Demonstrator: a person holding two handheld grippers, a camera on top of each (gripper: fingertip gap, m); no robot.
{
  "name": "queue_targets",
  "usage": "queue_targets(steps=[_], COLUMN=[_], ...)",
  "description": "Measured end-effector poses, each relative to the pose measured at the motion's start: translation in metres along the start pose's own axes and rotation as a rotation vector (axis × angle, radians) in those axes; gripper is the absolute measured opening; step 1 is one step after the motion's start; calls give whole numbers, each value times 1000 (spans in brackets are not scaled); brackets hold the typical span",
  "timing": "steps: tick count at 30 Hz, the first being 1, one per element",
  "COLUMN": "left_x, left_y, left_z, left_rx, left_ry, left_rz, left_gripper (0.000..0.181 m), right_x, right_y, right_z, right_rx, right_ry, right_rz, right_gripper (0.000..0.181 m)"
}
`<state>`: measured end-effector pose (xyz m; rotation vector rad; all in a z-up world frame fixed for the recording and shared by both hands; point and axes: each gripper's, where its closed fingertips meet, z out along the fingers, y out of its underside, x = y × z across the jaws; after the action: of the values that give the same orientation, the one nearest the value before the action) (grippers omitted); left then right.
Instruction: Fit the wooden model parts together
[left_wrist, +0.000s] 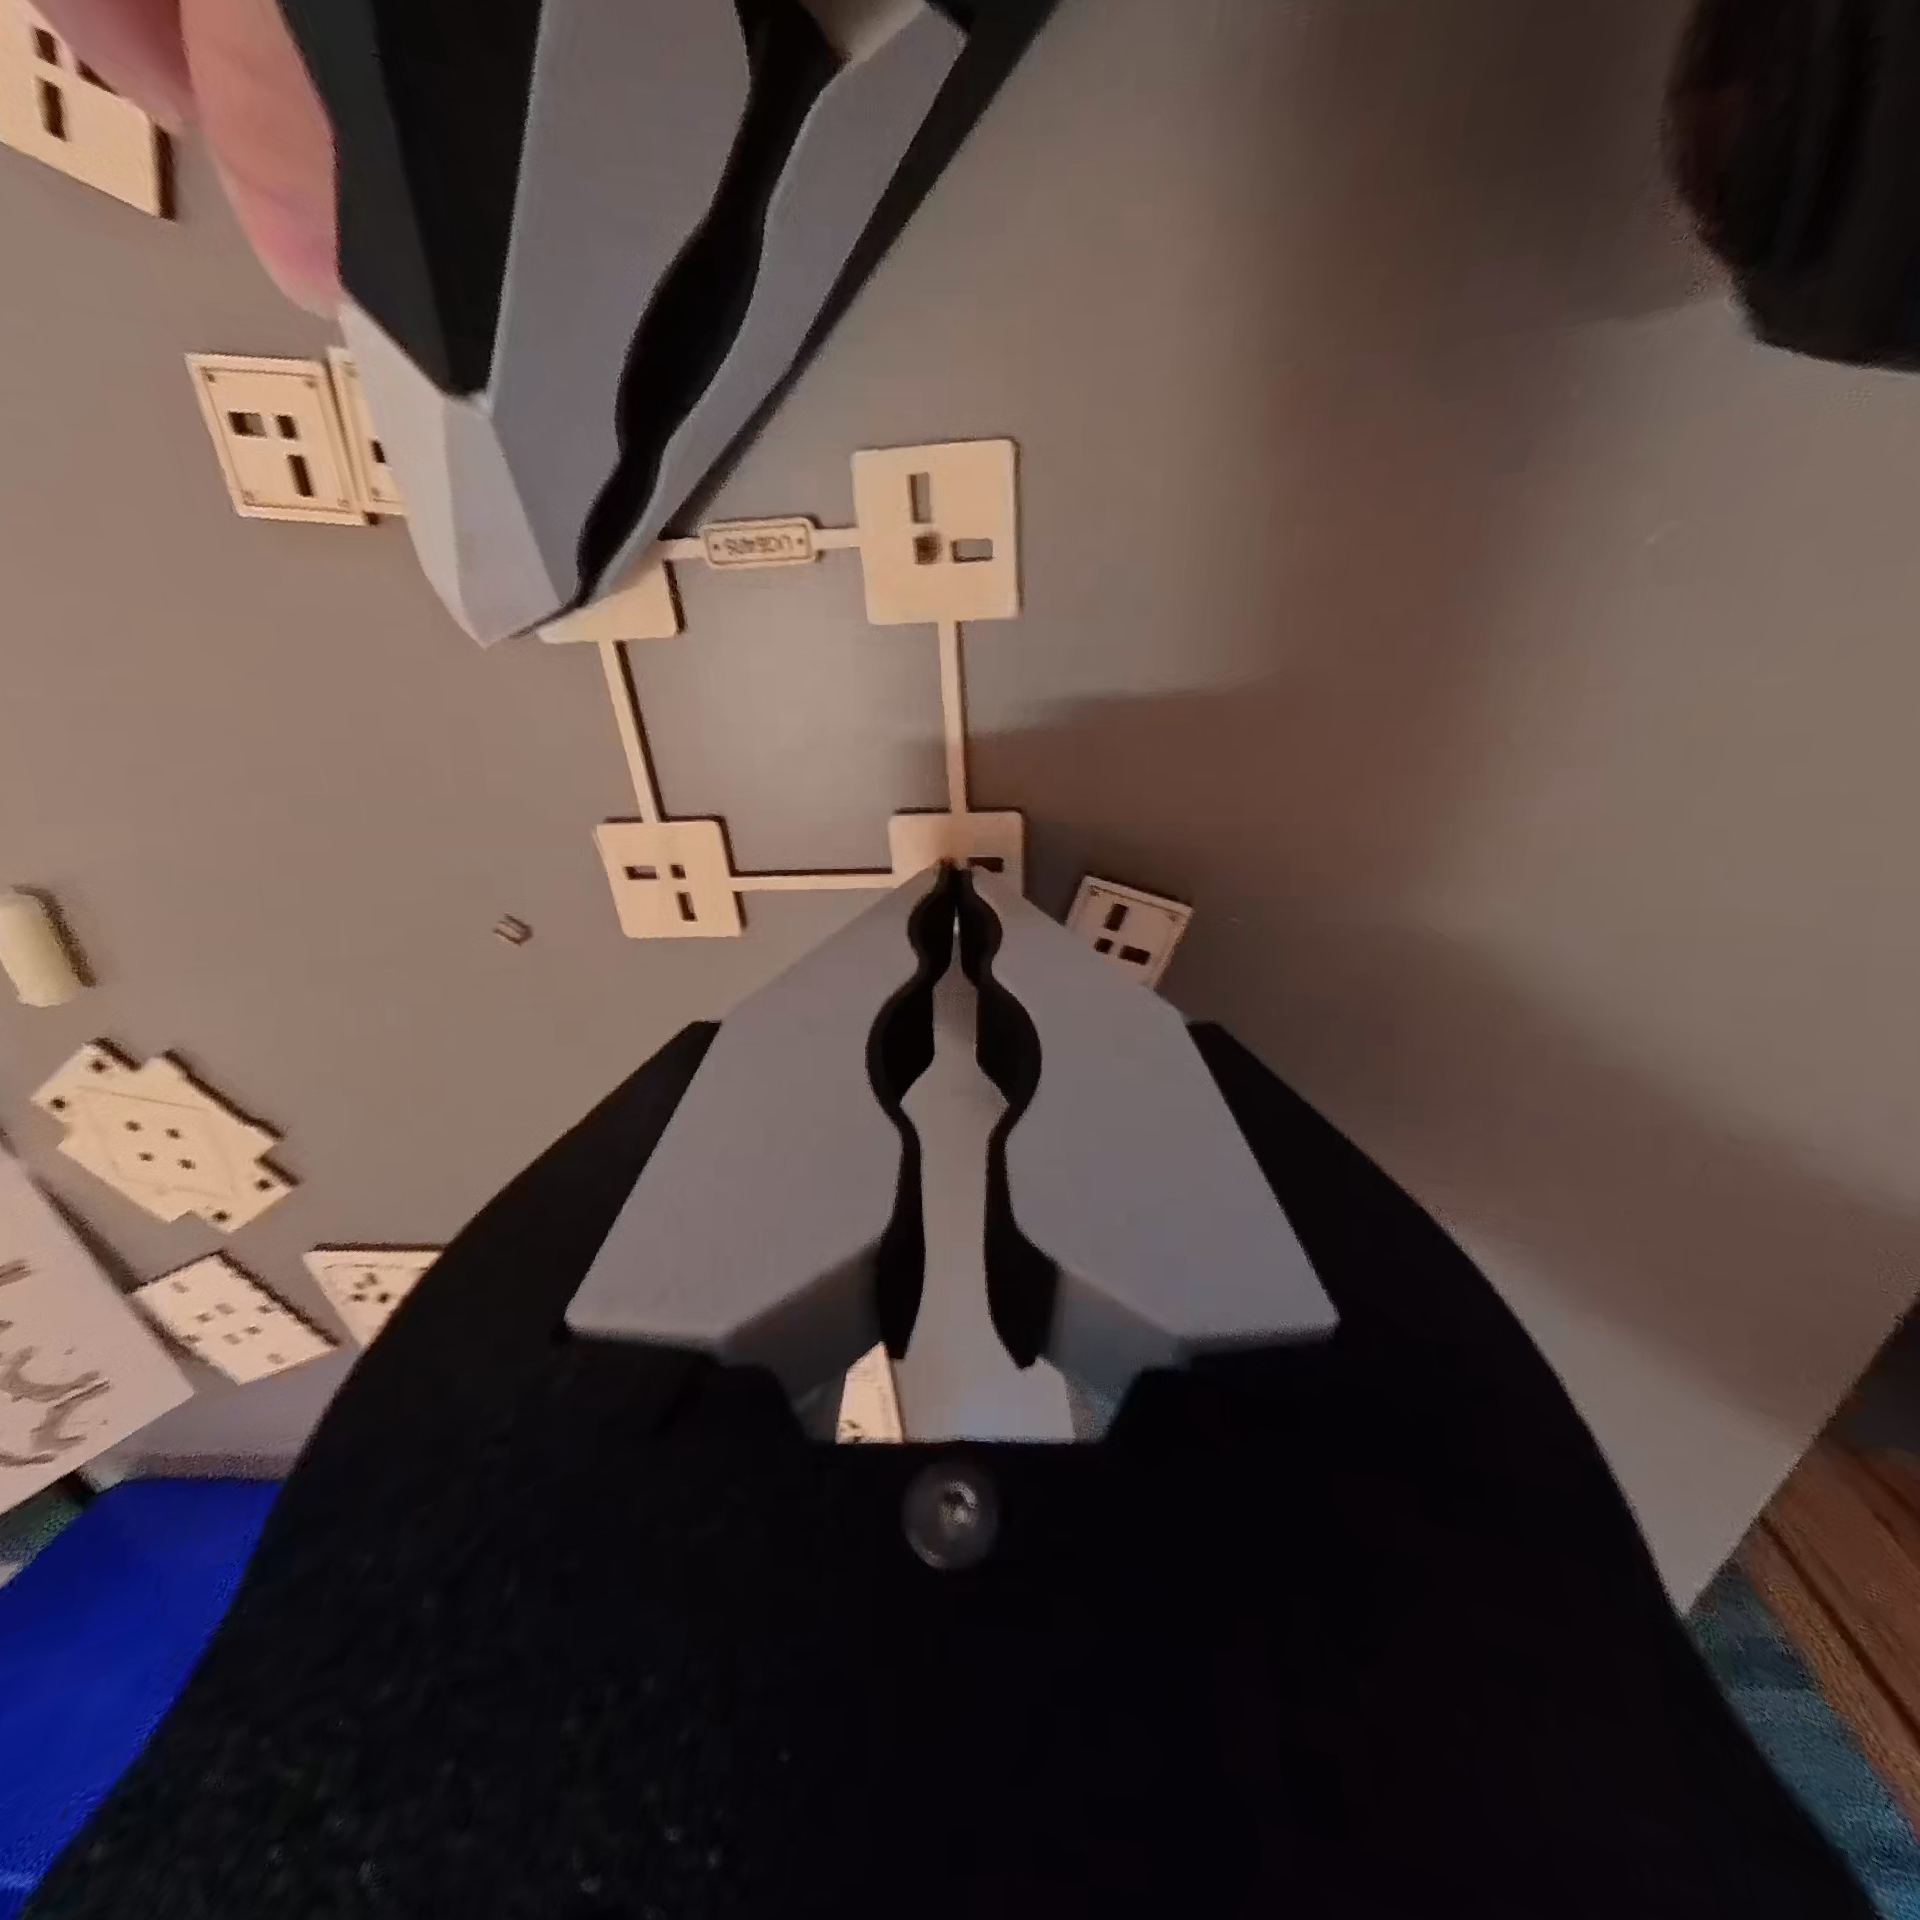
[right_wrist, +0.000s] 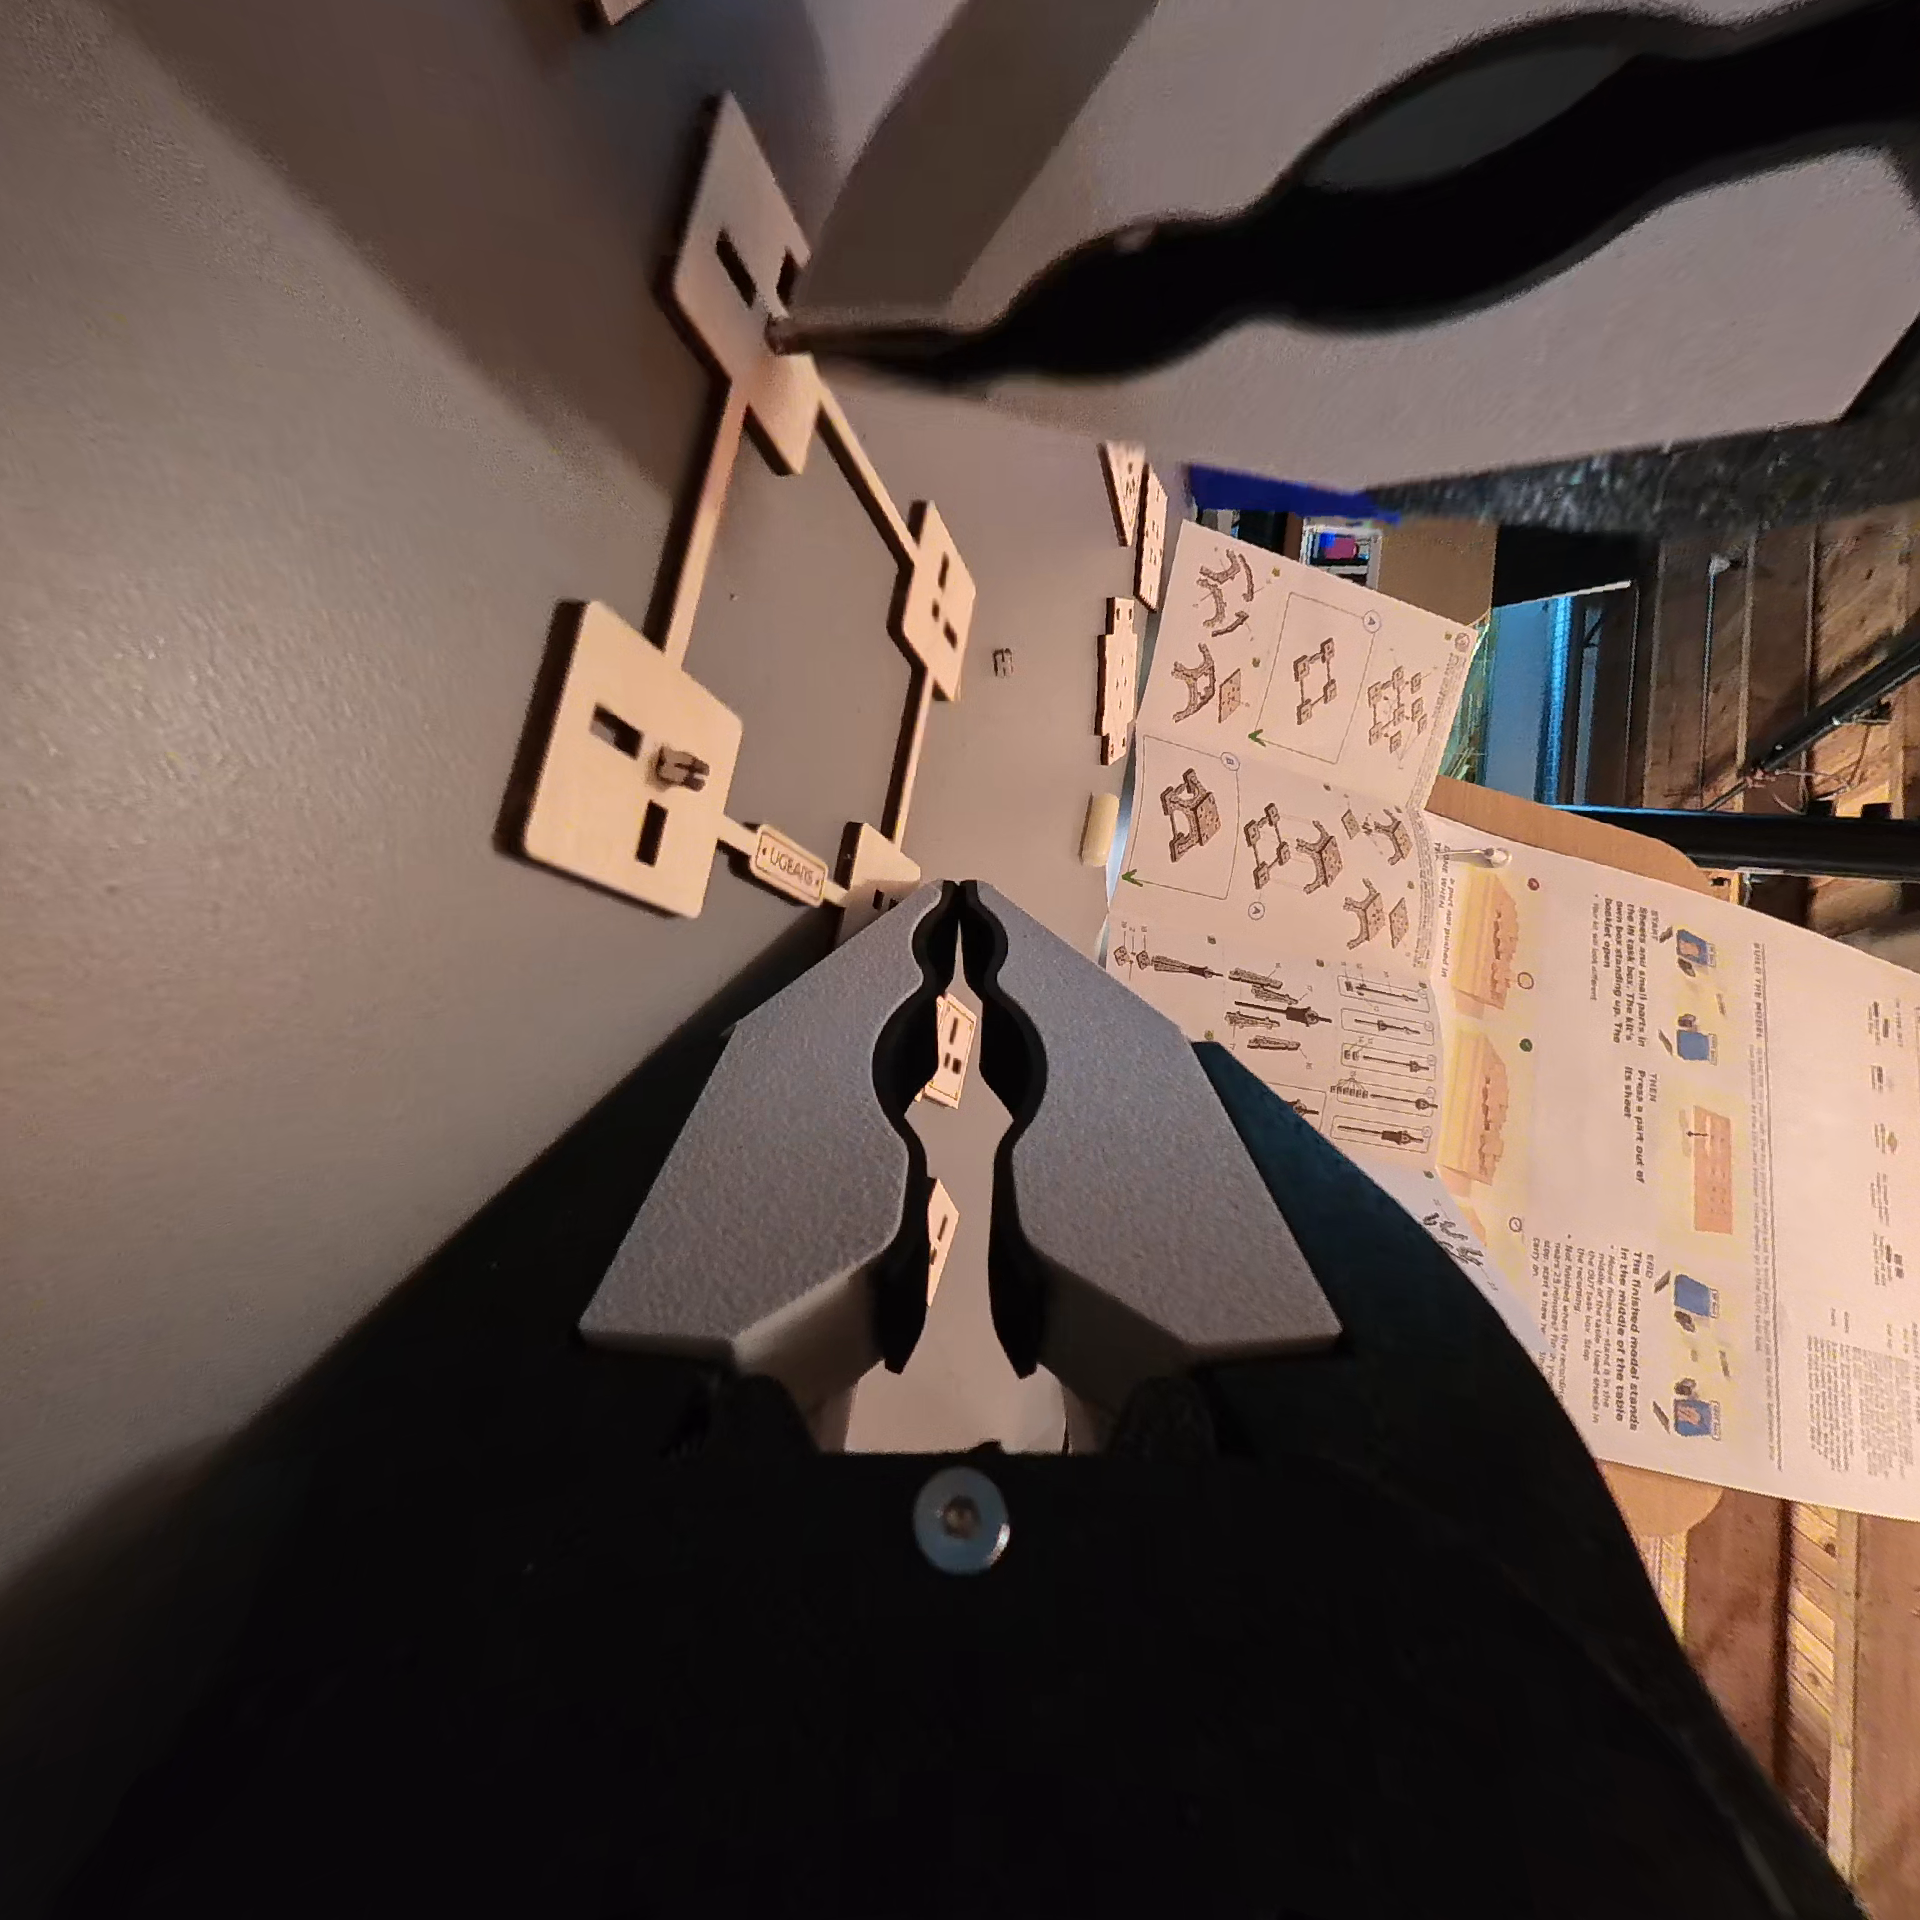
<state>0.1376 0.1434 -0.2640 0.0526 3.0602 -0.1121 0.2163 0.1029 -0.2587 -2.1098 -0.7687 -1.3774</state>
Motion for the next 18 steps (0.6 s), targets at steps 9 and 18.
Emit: queue_targets(steps=[9,18], left_x=[-11,-5], left_y=[9,0], left_z=[-16,0], left_rx=[111,109], left_ry=[-52,-1], left_rz=[-105,-67], left_gripper=[1,4], right_x=[0,-1], right_y=[0,1], right_z=[0,0], right_rx=[-2,0], right_ry=[-5,-3], right_rz=[-4,6], right_gripper=[0,0])
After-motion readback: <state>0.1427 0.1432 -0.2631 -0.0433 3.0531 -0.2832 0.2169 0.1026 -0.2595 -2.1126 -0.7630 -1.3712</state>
